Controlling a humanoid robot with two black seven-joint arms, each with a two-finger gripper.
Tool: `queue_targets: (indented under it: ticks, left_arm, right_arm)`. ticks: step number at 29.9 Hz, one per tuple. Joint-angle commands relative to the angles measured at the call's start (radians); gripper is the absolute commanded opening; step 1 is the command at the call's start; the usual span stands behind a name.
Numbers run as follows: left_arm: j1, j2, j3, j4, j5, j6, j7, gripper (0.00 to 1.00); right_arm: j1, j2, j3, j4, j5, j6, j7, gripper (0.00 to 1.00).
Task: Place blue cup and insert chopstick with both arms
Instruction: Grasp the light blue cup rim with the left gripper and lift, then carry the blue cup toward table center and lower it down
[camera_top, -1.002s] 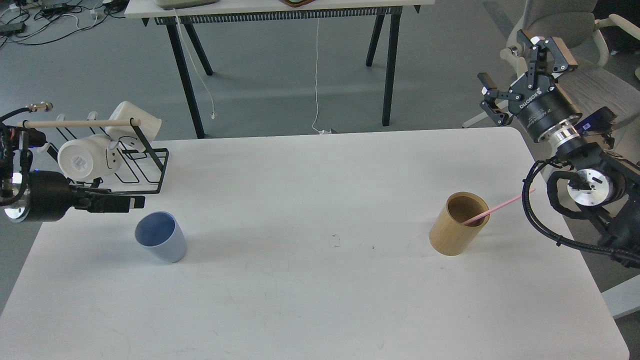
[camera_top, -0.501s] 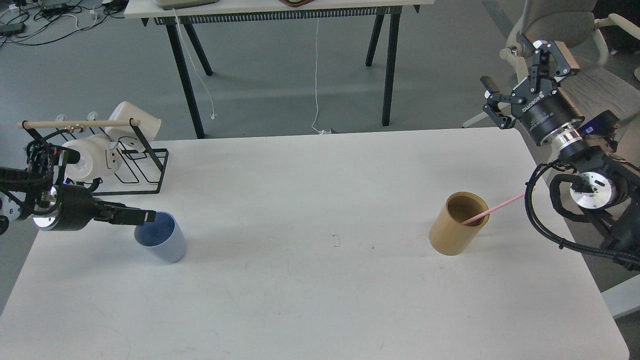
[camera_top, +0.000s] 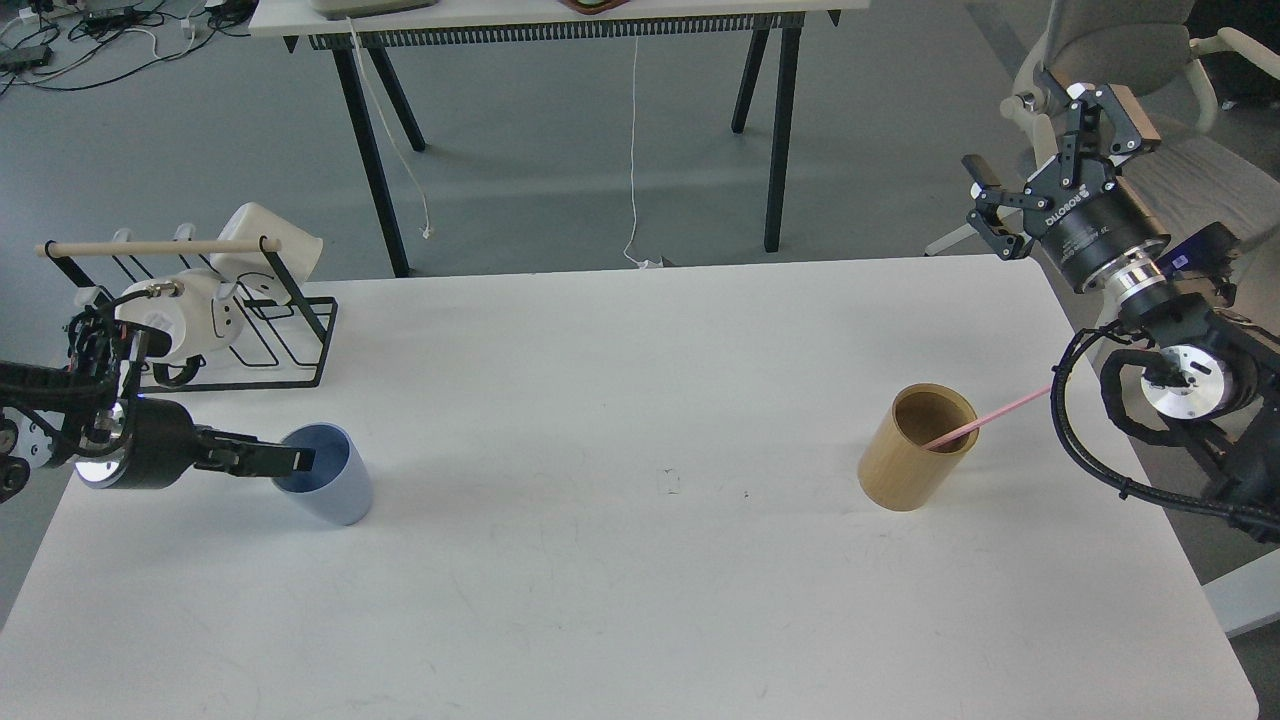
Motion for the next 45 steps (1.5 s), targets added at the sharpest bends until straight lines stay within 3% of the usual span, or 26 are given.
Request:
queue_targets:
  ticks: [1,4,6,9,18,22,25,29,33,39,45]
  left_arm:
    - [0.017,0.003,-0.003,0.0,-0.002,0.0,0.0,0.58]
    - [0.021,0.003,-0.003,0.0,-0.002,0.022,0.0,0.41]
    - [0.021,0.004,-0.003,0.0,-0.005,0.044,0.0,0.18]
    - [0.023,0.006,-0.007,-0.002,-0.006,0.048,0.0,0.03]
    - [0.014,0.02,-0.012,-0.046,-0.091,0.053,0.0,0.0]
    - [-0.002,0.075,-0.059,-0.167,-0.126,0.042,0.0,0.0]
    - [-0.071,0.095,-0.104,-0.279,-0.183,0.001,0.0,0.0]
    - [-0.213,0.029,-0.092,-0.304,-0.226,0.0,0.0,0.0]
    - [-0.308,-0.101,-0.044,-0.209,-0.226,0.0,0.0,0.0]
    - [-0.465,-0.392,0.182,0.035,-0.212,0.0,0.0,0.0]
    - [-0.526,-0.563,0.357,0.168,-0.114,0.0,0.0,0.0]
  right_arm:
    - [-0.002,-0.002,0.0,0.0,0.0,0.0,0.0,0.99]
    - [-0.003,-0.002,0.0,0.0,0.0,0.0,0.0,0.99]
    - [-0.005,-0.002,-0.001,0.0,0.0,0.0,0.0,0.99]
    - [-0.009,0.0,-0.001,0.0,0.0,0.0,0.0,0.99]
    - [-0.02,-0.003,0.0,0.0,0.0,0.0,0.0,0.99]
    - [-0.017,-0.003,0.025,-0.008,0.002,0.0,0.0,0.99]
    - [-0.012,-0.011,0.091,-0.034,0.002,0.0,0.0,0.99]
    - [0.015,-0.055,0.121,-0.067,0.008,0.0,0.0,0.99]
    - [0.038,-0.109,0.118,-0.078,0.044,0.0,0.0,0.99]
    - [0.037,-0.204,0.112,-0.075,0.078,0.0,0.0,0.98]
    - [0.025,-0.285,0.075,-0.077,0.115,0.0,0.0,0.99]
